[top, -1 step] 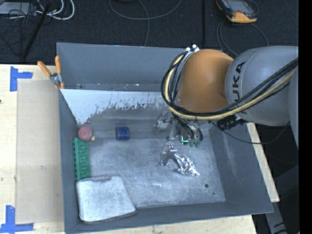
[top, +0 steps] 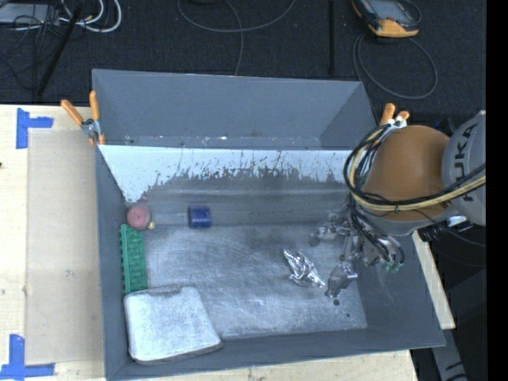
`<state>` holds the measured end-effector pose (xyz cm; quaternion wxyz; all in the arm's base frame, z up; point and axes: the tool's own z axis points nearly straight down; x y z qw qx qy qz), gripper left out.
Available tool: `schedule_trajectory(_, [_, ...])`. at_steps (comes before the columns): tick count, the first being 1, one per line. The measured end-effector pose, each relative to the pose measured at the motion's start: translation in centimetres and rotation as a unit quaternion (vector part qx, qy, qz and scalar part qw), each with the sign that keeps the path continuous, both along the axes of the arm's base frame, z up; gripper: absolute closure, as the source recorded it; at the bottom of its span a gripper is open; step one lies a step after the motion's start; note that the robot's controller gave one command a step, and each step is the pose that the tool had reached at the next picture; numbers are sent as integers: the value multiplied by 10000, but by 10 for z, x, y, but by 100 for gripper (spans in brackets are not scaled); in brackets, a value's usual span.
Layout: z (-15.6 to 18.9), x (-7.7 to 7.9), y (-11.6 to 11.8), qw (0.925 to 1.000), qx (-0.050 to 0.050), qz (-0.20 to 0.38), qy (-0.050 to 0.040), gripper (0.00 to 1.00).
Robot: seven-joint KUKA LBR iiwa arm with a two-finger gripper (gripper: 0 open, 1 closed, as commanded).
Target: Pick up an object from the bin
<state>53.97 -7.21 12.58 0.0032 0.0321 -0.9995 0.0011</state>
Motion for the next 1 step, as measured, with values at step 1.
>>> schedule_trajectory(1, [-13,8,30,9986,18,-532,-16,0])
